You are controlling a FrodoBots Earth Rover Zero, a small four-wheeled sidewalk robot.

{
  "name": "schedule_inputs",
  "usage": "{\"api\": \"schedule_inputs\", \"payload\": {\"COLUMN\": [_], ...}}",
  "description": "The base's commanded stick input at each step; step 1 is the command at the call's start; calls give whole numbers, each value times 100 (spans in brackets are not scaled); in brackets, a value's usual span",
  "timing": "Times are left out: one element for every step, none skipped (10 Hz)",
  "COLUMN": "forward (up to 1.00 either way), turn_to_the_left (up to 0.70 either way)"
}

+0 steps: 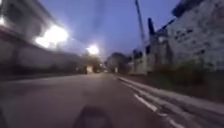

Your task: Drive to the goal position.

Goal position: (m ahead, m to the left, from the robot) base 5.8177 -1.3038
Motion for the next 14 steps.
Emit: {"api": "schedule_inputs", "payload": {"forward": [70, 70, 70, 70, 70, 70, 70, 70, 70, 70, 70, 70, 70, 70], "turn_to_the_left": [0, 0, 0, 0, 0, 0, 0, 0, 0, 0, 0, -9, -35, -35]}}
